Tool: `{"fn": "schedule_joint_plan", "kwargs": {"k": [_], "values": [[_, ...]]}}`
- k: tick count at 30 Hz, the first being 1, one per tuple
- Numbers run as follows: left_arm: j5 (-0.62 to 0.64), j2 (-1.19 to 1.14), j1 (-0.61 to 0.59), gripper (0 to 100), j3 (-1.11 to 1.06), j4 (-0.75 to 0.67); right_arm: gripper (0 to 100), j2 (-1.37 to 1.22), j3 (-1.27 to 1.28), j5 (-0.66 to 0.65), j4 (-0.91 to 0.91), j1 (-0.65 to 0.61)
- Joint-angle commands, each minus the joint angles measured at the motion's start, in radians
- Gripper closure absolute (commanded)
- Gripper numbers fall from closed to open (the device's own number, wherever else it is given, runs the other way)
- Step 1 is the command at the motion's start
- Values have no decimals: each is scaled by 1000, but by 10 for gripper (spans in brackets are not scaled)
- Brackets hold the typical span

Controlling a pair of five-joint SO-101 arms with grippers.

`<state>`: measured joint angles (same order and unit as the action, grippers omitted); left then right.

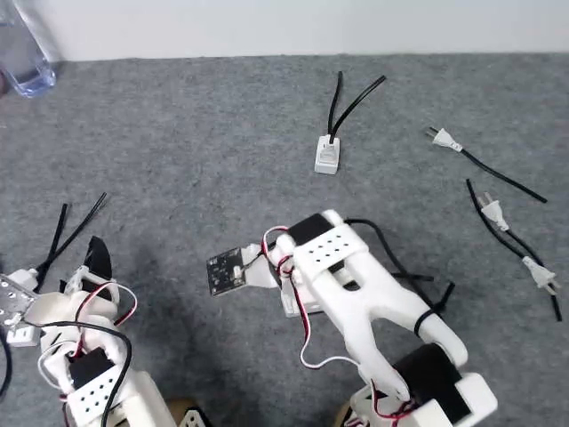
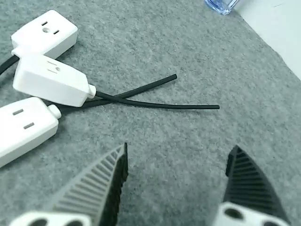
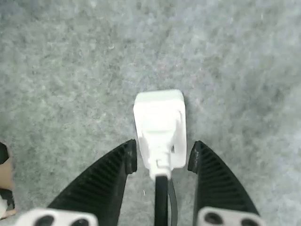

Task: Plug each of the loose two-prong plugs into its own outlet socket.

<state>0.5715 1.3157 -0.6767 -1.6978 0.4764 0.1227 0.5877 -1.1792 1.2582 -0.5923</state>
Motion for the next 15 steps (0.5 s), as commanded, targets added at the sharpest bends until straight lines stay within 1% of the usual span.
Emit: {"fn": "schedule_joint_plan", "kwargs": {"k": [1,15], "values": [[9,9,-6,680,8,-8,815,42,15,12,-61,-8],[11,9,-6,680,8,-8,815,41,180,11,-283,-8]]}}
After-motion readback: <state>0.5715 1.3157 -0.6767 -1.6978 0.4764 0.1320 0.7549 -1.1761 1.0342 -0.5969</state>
